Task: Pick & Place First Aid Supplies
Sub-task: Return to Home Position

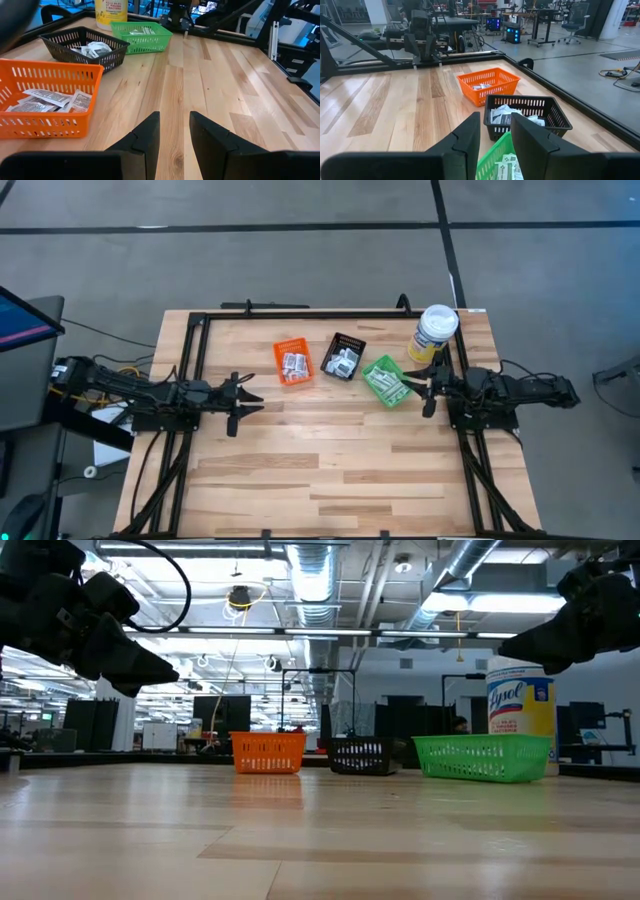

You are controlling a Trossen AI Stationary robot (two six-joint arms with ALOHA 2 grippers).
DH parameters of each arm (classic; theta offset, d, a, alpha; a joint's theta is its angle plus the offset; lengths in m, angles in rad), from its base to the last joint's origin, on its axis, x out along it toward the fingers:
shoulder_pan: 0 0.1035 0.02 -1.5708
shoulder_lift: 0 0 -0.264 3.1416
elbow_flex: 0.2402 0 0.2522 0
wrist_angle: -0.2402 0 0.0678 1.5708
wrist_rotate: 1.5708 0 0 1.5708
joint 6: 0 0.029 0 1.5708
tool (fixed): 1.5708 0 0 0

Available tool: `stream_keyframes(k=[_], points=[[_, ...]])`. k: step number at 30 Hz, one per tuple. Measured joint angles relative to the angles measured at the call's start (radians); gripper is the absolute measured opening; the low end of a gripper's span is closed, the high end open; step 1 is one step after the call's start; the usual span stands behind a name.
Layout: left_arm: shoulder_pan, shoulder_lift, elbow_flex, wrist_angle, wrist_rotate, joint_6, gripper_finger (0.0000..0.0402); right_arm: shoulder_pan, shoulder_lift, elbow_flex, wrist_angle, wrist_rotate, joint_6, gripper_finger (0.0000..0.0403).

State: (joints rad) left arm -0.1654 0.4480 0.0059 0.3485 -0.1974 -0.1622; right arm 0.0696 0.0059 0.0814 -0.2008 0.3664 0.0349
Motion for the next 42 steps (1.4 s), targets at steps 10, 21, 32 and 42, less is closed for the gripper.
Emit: stream_keyframes(k=[10, 21, 32, 42], points=[[0.0, 0.0, 0.0, 0.009, 0.0, 0.0, 0.0106, 0.0, 0.0, 0.0, 0.0, 0.0, 0.0, 0.0102], [0.0, 0.0, 0.0, 0.012, 0.0, 0.0, 0.0106, 0.0, 0.0, 0.0, 0.0, 0.0, 0.0, 0.0102], [0.0, 0.0, 0.0, 0.017, 0.0, 0.0, 0.0106, 0.0, 0.0, 0.0, 0.0, 0.0, 0.0, 0.0102], [0.0, 0.0, 0.0, 0.019, 0.0, 0.0, 0.0106, 0.0, 0.0, 0.0, 0.0, 0.0, 0.0, 0.0102]])
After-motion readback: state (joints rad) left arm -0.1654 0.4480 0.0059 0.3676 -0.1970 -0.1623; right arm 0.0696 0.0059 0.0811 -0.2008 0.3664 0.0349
